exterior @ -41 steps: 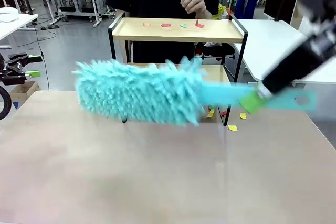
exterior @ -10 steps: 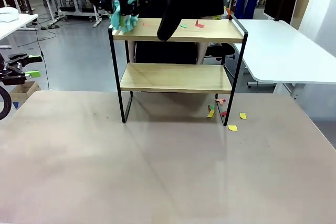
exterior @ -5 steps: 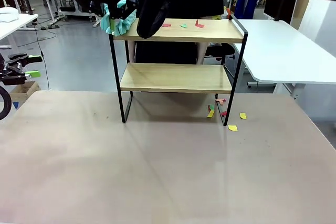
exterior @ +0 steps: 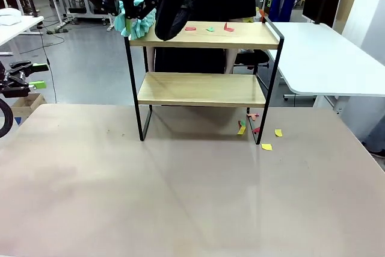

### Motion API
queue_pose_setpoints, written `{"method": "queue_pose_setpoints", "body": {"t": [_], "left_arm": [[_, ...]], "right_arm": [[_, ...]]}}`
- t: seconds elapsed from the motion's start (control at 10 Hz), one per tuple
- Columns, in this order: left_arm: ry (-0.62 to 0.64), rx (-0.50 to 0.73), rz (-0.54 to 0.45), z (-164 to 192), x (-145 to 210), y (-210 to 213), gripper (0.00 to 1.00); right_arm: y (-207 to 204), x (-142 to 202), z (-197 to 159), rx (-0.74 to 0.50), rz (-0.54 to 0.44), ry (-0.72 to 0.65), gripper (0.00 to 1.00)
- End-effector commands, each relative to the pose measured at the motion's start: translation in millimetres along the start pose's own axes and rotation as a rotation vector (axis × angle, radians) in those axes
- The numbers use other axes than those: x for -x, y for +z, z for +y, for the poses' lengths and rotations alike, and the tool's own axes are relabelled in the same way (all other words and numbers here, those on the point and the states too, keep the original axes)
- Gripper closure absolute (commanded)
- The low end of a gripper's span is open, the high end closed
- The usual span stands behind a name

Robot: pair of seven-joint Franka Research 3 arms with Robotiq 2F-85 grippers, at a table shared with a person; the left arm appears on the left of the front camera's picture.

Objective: Clean the shelf.
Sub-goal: Clean the specific section of the Shelf indicated by the human with the Duster.

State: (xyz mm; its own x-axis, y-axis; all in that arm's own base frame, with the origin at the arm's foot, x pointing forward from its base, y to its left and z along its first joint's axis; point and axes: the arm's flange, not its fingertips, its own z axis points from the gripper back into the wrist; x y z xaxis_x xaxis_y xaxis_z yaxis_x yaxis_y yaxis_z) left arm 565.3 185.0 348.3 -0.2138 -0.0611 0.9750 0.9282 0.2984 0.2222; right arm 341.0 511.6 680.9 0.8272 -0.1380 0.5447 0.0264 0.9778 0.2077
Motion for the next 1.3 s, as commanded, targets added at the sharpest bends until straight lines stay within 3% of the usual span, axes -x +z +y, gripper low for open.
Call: {"method": "queue_pose_setpoints", "body": {"t": [0.0,1.2], "left_arm": [[-0.004,-0.001,-0.001,-1.8,-4.3,-0.6,0.0],[-0.004,-0.001,-0.001,-1.8,-4.3,-0.6,0.0]], "right_arm": [[-0.3,-2.6,-13.8,0.012,0.005,-0.016,0.87],[13.1,-18.3,-197.9,0.205,0.047,-0.151,0.87]]}}
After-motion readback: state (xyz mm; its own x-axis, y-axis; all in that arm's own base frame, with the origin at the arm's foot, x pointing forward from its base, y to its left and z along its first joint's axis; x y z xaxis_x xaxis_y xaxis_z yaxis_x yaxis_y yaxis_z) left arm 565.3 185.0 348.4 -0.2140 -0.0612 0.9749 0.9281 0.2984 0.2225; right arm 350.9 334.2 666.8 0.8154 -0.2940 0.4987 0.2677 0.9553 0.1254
